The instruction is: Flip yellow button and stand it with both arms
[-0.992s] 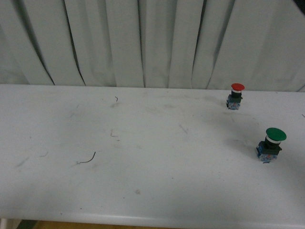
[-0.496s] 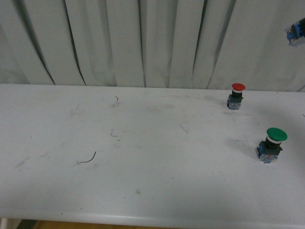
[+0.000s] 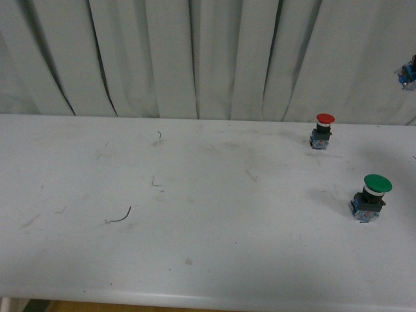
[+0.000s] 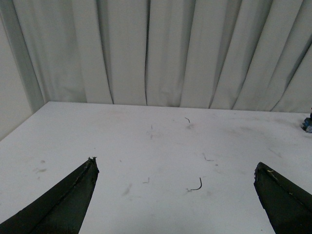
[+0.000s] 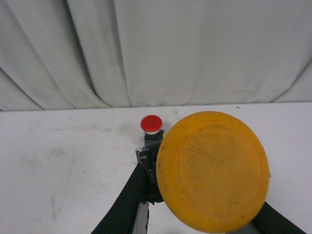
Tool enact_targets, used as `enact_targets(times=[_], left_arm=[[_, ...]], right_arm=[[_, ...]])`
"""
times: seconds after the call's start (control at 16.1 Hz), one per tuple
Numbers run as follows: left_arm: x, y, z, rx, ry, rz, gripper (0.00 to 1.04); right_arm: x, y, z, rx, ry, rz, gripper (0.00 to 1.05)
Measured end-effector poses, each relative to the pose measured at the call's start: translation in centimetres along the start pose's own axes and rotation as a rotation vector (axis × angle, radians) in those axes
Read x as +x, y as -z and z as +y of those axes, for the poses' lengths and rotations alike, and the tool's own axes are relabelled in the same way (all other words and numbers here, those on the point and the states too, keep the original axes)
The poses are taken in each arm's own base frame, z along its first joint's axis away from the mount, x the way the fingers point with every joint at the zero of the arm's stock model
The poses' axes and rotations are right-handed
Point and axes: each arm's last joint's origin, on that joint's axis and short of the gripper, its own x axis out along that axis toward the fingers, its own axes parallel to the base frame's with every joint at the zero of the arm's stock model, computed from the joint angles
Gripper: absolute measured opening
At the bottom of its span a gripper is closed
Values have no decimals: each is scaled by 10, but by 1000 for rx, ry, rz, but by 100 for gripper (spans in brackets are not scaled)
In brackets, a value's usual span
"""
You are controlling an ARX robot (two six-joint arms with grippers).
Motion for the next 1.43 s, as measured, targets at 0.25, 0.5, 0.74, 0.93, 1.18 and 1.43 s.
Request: enact_targets(times=[0.25,0.5,0.74,0.93,1.18,1.43], left_arm=[[0,0,0,0,0,0,98],[0,0,0,0,0,0,98],[0,0,0,0,0,0,98],[0,0,0,0,0,0,98],[0,0,0,0,0,0,98],[0,0,0,0,0,0,98]], right_arm=[[26,11,-7,-78,63,145,33],[103,32,17,-157,171,386,33],[118,46,49,-128,147,463,33],[125,54,60,-79,144,500,33],[133,66,52,-50,178,529,33],[139,71,43,-37,197,529,33]])
